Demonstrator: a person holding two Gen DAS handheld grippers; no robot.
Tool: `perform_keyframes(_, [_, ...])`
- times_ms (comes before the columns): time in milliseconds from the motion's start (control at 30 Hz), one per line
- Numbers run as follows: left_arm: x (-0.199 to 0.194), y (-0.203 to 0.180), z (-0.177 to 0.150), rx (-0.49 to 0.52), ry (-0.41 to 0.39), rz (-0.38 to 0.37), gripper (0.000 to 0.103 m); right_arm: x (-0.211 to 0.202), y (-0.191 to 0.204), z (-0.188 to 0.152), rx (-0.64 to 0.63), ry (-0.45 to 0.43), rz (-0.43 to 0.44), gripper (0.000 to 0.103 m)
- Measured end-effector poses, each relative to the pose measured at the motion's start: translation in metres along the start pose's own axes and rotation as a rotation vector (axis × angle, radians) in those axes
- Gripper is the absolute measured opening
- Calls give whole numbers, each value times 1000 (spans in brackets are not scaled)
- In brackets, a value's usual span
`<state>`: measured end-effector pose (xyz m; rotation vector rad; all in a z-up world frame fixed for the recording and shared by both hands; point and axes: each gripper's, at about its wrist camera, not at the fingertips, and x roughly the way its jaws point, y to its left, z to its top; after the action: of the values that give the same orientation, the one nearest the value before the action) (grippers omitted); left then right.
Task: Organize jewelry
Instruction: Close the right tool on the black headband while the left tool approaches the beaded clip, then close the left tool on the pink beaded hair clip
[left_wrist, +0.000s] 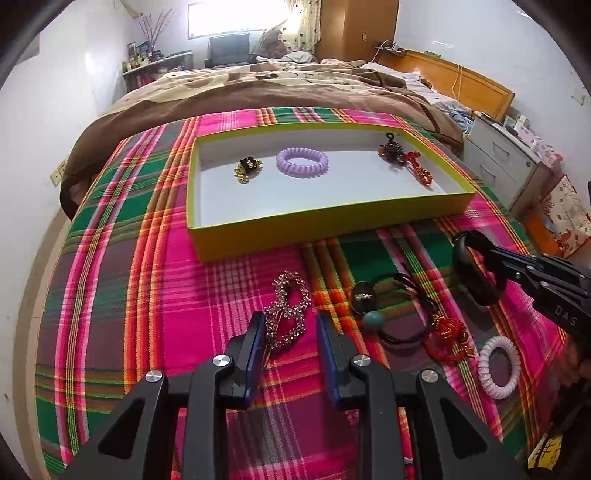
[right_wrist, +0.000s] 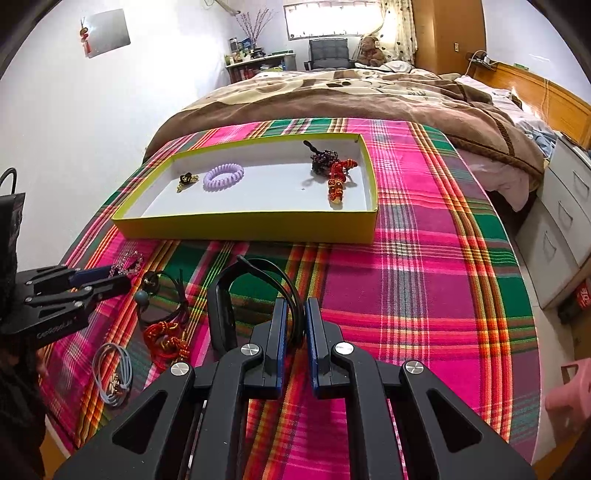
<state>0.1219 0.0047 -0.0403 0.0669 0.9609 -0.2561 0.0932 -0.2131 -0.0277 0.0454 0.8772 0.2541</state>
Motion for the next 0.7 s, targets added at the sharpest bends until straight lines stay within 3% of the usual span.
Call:
perform_keyframes(233, [5,-3,5,40,-7,71,28,1,2,0,-2,0,1,10])
perform_keyframes(367, [4,-2,4,34,-8,61,23,1,1,1,1,-3,2,10])
perform_keyframes(700, [-2,2,0,-1,-21,29,22,-2,0,1,8,-10,1,10])
